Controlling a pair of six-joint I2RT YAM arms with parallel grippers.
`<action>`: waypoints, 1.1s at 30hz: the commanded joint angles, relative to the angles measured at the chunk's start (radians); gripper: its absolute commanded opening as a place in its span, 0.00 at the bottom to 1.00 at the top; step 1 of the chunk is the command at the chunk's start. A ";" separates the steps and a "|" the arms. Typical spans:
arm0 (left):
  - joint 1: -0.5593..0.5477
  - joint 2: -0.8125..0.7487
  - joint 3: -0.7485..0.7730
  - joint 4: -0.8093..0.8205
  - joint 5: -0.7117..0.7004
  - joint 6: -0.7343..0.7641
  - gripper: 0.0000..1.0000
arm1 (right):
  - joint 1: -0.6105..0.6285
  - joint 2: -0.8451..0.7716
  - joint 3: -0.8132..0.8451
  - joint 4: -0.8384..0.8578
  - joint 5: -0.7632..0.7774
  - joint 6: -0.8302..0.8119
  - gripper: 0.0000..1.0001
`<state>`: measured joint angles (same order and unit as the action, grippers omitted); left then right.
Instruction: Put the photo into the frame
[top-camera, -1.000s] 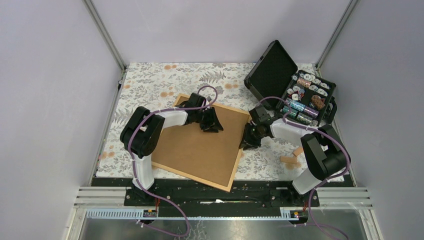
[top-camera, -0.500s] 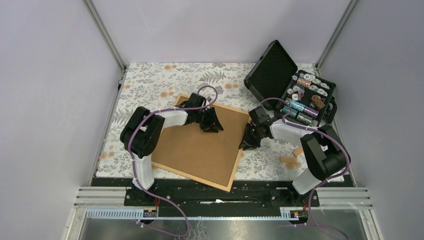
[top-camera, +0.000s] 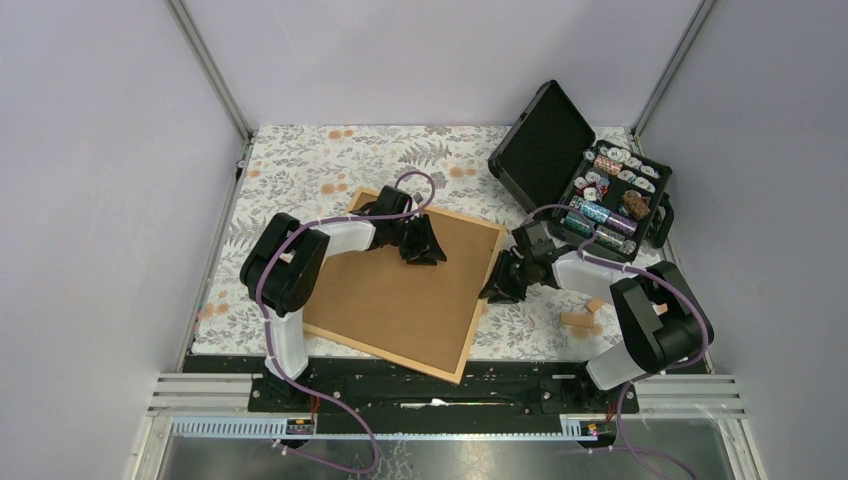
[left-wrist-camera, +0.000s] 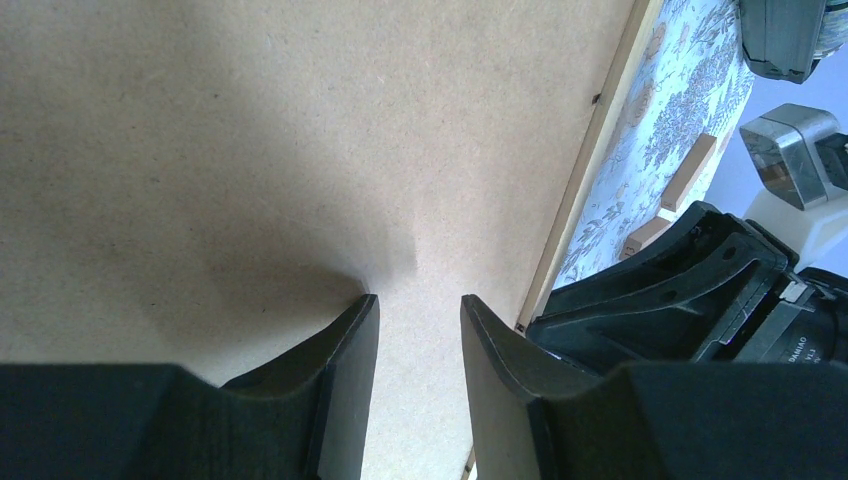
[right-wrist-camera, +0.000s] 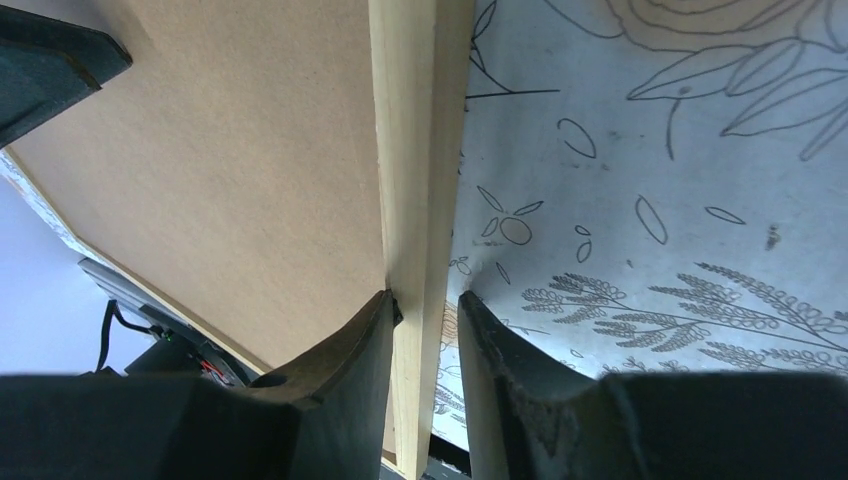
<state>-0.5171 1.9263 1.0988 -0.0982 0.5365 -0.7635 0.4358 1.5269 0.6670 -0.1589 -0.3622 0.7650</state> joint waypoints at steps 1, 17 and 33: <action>-0.003 0.009 -0.029 -0.053 -0.037 0.036 0.41 | -0.018 -0.034 -0.019 -0.049 0.008 -0.024 0.37; -0.003 0.014 -0.026 -0.051 -0.038 0.032 0.41 | 0.056 0.059 0.069 -0.175 0.132 -0.070 0.33; -0.003 0.010 -0.033 -0.052 -0.038 0.030 0.41 | 0.103 0.148 0.121 -0.302 0.351 0.029 0.31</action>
<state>-0.5171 1.9263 1.0985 -0.0978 0.5362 -0.7639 0.5037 1.5936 0.7975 -0.3271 -0.2508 0.7715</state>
